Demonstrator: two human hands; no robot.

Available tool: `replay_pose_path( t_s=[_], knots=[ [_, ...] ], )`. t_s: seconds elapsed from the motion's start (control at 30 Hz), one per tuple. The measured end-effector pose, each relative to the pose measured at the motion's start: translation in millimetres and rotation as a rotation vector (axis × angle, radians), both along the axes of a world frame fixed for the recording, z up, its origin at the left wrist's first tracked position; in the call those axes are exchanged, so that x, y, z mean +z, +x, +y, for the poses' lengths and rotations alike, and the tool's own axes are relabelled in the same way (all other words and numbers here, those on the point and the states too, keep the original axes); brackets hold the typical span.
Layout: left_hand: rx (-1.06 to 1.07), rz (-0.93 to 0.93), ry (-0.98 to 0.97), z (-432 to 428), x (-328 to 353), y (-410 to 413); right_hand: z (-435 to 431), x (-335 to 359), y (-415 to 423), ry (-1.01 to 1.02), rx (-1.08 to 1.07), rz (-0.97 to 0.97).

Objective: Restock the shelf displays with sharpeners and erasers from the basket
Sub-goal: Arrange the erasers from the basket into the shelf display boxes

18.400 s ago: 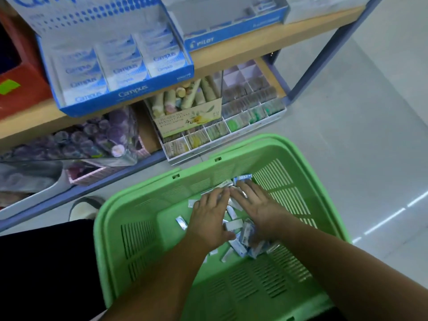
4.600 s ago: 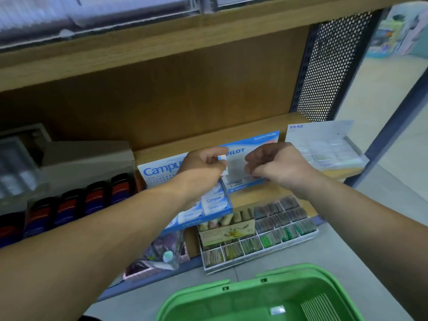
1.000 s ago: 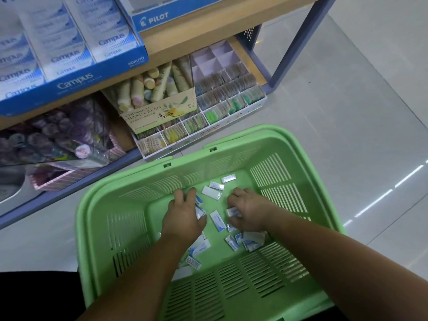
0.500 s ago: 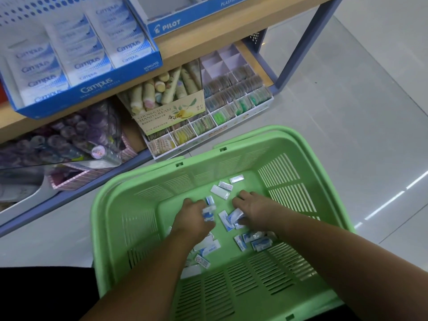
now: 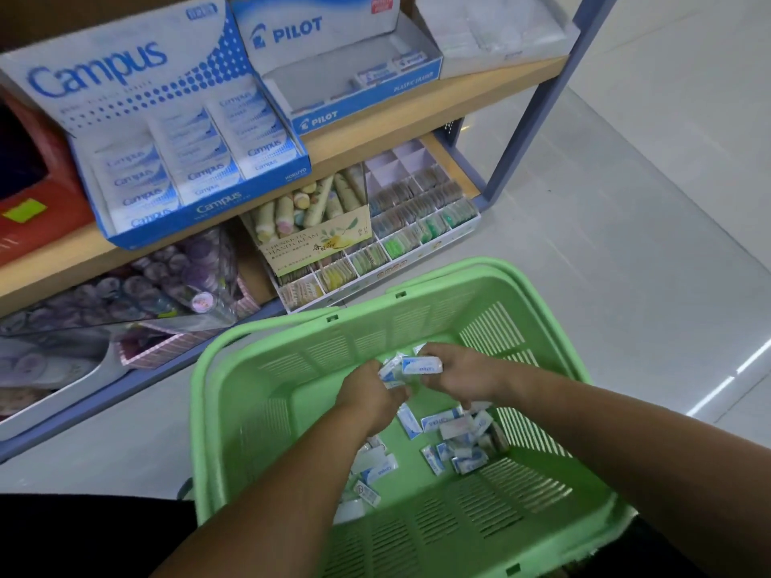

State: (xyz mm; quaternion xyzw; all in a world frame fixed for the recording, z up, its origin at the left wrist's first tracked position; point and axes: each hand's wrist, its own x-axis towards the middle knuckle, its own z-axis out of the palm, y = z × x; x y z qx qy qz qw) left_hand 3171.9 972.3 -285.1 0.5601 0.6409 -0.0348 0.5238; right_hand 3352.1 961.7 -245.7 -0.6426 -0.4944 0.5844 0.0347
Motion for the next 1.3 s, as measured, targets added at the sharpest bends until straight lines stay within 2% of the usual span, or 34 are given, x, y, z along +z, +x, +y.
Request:
replay_pose_path(
  t_s=[0.2,0.33,0.53,0.77,0.9,1.07,1.17,1.3],
  knots=[
    [-0.125,0.055,0.101,10.6,54.6,28.2,6.8,71.4,-5.4,-0.235,-0.092,0.148],
    [-0.207,0.090,0.207,14.4,103.5,18.9,10.5,111.1,-11.7,-0.133,-0.106,0.130],
    [-0.296,-0.037,0.245,23.7,190.0,-29.7,14.0,185.3,-13.7,0.036,-0.069,0.022],
    [-0.254,-0.248,0.338,33.2,277.4,-62.7,22.4,257.1,-36.9,0.060,-0.324,0.217],
    [-0.359,-0.184,0.467,32.5,294.8,-62.5,30.8,269.1,-65.7,0.005,-0.373,0.333],
    [-0.295,-0.232,0.543,38.9,290.7,-61.3,37.4,264.0,-91.3,0.039,-0.491,0.359],
    [-0.263,-0.316,0.502,42.5,286.0,-57.3,41.4,254.2,-93.1,0.017,-0.528,0.438],
    [-0.166,-0.477,0.359,48.0,286.5,-46.8,51.0,241.8,-87.8,0.036,-0.509,0.440]
  ],
)
